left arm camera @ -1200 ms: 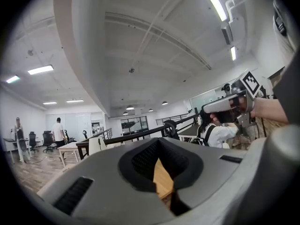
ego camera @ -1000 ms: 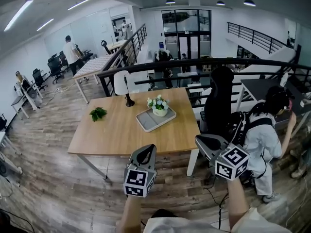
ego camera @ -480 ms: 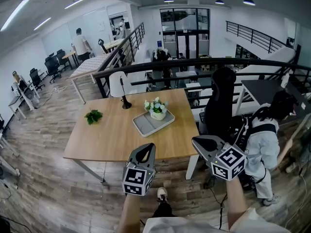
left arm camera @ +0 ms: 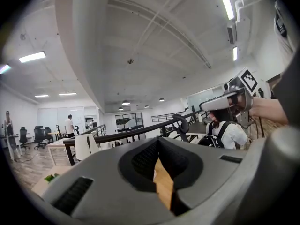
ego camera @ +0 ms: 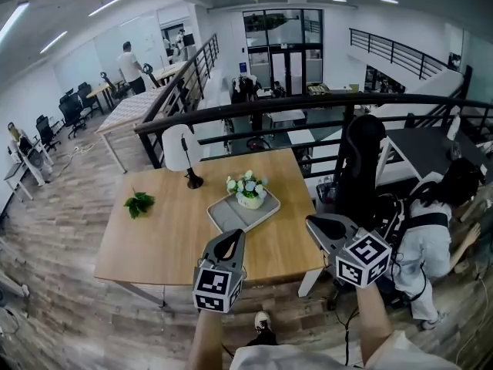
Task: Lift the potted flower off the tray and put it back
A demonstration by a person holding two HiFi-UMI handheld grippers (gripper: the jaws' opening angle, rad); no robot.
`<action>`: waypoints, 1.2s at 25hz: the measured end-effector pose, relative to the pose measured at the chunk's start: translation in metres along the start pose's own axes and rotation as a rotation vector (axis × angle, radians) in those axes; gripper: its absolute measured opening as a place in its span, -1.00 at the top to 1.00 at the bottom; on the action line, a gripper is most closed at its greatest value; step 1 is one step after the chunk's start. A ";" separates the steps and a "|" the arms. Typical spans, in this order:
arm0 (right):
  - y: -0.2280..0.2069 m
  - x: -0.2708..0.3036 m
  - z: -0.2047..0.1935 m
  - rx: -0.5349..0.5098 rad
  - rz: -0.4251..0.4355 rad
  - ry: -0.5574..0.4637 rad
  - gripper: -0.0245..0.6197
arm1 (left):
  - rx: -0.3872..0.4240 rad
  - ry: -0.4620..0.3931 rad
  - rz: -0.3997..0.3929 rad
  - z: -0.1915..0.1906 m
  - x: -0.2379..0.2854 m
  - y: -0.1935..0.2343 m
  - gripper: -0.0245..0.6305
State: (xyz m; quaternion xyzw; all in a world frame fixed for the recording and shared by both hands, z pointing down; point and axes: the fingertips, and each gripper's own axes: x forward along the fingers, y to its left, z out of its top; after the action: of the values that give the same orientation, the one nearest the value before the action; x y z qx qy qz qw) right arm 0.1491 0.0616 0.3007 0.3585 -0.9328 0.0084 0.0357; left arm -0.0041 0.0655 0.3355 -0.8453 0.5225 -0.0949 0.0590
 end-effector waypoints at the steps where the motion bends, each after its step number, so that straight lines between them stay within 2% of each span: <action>1: -0.004 0.009 0.000 -0.003 -0.003 0.003 0.89 | 0.002 -0.002 -0.001 0.000 0.007 0.009 0.85; 11: -0.030 0.096 0.003 -0.025 -0.008 0.065 0.89 | -0.015 0.000 -0.019 -0.008 0.063 0.083 0.85; 17: -0.045 0.143 -0.016 -0.080 -0.069 0.119 0.89 | -0.034 0.018 -0.032 -0.030 0.089 0.123 0.85; 24: -0.067 0.179 -0.039 0.033 -0.096 0.147 0.88 | -0.044 0.043 -0.074 -0.054 0.111 0.150 0.85; 30: -0.086 0.203 -0.060 0.083 -0.134 0.153 0.88 | -0.037 0.081 -0.116 -0.080 0.130 0.164 0.85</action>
State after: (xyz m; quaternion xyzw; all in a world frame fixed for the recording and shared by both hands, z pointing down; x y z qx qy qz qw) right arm 0.0598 -0.1355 0.3741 0.4196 -0.9001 0.0718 0.0925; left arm -0.1085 -0.1247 0.3941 -0.8706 0.4761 -0.1227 0.0164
